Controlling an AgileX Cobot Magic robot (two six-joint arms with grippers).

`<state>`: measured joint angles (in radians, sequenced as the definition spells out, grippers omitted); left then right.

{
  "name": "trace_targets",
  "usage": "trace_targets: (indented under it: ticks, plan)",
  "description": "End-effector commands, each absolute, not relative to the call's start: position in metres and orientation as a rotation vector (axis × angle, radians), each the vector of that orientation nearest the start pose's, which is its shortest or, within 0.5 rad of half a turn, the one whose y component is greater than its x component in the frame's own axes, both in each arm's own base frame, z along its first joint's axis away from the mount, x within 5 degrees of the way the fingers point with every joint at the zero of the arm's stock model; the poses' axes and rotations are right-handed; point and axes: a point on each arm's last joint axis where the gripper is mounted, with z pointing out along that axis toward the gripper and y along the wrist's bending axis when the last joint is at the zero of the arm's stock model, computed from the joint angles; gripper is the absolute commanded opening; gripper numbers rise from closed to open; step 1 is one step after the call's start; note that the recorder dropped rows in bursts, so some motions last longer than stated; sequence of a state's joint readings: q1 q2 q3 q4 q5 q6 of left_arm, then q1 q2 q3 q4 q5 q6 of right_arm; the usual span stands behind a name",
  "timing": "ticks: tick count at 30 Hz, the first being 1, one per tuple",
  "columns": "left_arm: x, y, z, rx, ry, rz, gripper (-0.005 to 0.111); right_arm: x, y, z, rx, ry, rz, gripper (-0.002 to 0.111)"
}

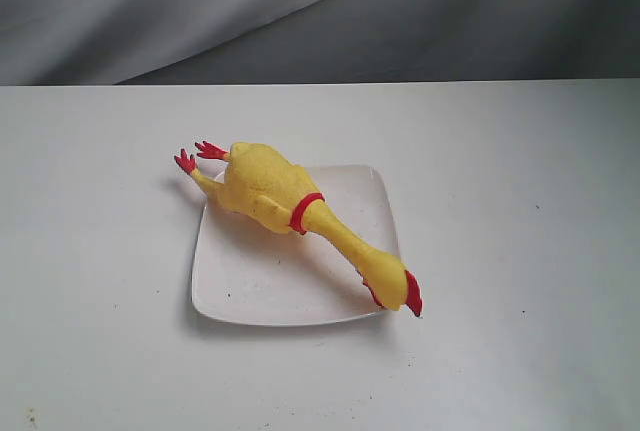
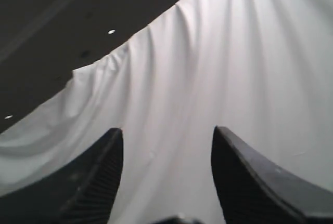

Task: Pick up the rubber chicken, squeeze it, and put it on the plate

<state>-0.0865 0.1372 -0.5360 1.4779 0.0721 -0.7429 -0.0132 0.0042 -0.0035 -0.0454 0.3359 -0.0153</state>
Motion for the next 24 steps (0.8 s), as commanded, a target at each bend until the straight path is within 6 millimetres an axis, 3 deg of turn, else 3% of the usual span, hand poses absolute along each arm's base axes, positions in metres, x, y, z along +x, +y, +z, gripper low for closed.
trace_targets:
  ticks: [1, 6, 13, 24]
  plan:
    - [0.001, 0.008, 0.38, 0.288, 1.017, 0.709, 0.05, 0.054, -0.002, 0.183, -0.019, 1.818, -0.065, 0.0]
    - [-0.018, 0.006, 0.379, 0.229, 0.961, 0.775, 0.05, 0.054, -0.002, 0.183, -0.019, 1.818, -0.065, 0.0]
    - [-0.019, 0.007, 0.378, 0.202, 0.966, 0.771, 0.05, 0.054, -0.002, 0.183, -0.019, 1.818, -0.065, 0.0]
    - [-0.014, 0.008, 0.371, -0.101, 1.042, 0.21, 0.05, 0.054, -0.002, 0.183, -0.019, 1.818, -0.065, 0.0]
